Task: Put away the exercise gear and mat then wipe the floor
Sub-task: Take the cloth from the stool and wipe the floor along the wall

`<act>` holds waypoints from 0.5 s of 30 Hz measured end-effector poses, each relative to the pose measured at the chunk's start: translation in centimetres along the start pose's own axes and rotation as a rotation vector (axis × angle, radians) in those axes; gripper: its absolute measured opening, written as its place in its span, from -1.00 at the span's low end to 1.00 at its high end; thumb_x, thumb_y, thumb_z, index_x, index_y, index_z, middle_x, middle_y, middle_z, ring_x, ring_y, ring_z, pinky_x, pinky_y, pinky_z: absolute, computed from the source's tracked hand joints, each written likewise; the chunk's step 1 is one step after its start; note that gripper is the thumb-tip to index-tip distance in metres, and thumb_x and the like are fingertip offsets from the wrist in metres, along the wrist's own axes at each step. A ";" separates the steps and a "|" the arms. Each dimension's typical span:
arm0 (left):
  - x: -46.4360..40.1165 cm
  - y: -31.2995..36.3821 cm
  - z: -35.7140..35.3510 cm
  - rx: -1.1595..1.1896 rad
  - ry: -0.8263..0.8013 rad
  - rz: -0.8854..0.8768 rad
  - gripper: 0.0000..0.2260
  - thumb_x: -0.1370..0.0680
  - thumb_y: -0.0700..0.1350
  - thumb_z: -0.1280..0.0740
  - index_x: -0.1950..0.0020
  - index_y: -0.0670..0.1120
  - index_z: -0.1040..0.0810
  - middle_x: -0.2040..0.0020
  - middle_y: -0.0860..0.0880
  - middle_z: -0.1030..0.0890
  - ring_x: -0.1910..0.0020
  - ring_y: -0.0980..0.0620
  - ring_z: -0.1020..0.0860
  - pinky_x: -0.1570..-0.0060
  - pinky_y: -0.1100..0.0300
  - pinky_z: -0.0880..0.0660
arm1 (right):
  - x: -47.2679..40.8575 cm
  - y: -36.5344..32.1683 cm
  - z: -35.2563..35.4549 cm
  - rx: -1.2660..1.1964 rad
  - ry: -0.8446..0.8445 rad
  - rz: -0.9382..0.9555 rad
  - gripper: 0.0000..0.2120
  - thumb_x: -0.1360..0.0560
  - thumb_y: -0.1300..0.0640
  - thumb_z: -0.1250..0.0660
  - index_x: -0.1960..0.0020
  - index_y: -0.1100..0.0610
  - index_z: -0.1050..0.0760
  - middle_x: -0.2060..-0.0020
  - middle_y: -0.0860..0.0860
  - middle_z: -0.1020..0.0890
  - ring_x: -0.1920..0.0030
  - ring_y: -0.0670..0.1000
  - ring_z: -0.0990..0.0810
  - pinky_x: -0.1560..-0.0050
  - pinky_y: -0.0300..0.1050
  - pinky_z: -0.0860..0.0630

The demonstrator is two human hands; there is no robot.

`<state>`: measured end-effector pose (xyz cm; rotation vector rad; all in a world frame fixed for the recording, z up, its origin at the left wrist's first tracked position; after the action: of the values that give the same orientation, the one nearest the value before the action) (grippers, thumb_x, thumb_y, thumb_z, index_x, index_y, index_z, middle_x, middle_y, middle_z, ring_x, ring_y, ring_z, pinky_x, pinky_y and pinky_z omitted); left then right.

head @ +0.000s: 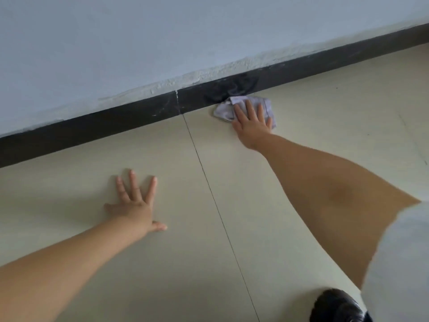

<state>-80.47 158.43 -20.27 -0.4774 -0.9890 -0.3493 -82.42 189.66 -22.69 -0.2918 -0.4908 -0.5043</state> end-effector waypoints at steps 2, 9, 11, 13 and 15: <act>0.1 -0.2 0.1 0.001 0.005 -0.008 0.06 -0.40 0.40 -0.25 -0.41 0.04 0.56 -0.39 -0.26 0.55 -0.43 -0.38 0.39 -0.33 -0.32 -0.22 | 1.4 0.2 -0.9 -0.053 0.028 -0.046 -0.49 -0.64 -0.13 0.21 -0.54 -0.11 0.24 -0.53 -0.05 0.27 -0.51 0.13 0.33 -0.48 0.21 0.23; 0.7 -0.5 0.2 -0.006 0.020 -0.042 0.03 -0.42 0.41 -0.20 -0.43 0.03 0.54 -0.41 -0.27 0.52 -0.43 -0.39 0.36 -0.33 -0.31 -0.22 | 26.0 7.7 -14.0 -0.164 0.025 -0.127 -0.46 -0.48 -0.33 0.44 -0.44 -0.29 0.42 -0.53 -0.12 0.25 -0.48 0.00 0.43 -0.50 0.15 0.24; 0.7 -0.6 0.1 0.002 0.028 -0.051 0.03 -0.42 0.40 -0.21 -0.42 0.03 0.54 -0.40 -0.27 0.53 -0.44 -0.39 0.37 -0.33 -0.32 -0.22 | 31.9 9.5 -15.7 -0.210 -0.023 -0.280 -0.44 -0.46 -0.33 0.40 -0.41 -0.28 0.48 -0.52 -0.09 0.31 -0.43 -0.04 0.52 -0.50 0.12 0.28; 0.7 -0.7 0.0 0.007 0.029 -0.053 0.03 -0.42 0.40 -0.21 -0.41 0.03 0.55 -0.39 -0.27 0.55 -0.43 -0.38 0.37 -0.32 -0.33 -0.21 | 32.7 9.6 -16.0 -0.233 0.000 -0.402 -0.42 -0.52 -0.25 0.28 -0.46 -0.18 0.41 -0.48 -0.08 0.40 -0.41 0.00 0.56 -0.49 0.12 0.31; 0.8 -0.7 0.0 0.014 0.034 -0.058 0.04 -0.42 0.40 -0.22 -0.41 0.03 0.56 -0.39 -0.26 0.55 -0.43 -0.38 0.38 -0.33 -0.34 -0.20 | 29.4 7.8 -14.8 -0.225 0.089 -0.446 -0.45 -0.61 -0.14 0.16 -0.52 -0.13 0.32 -0.45 -0.09 0.44 -0.44 0.05 0.50 -0.48 0.14 0.33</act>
<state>-80.43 157.76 -19.40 -0.4298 -0.9726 -0.4010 -50.35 179.18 -21.19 -0.3754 -0.4123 -1.0066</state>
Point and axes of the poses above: each hand's wrist, its own x-axis away from the middle knuckle, its own z-axis out of the back of the hand, y = z × x, the point moved 2 cm from there along -x, towards the middle knuckle
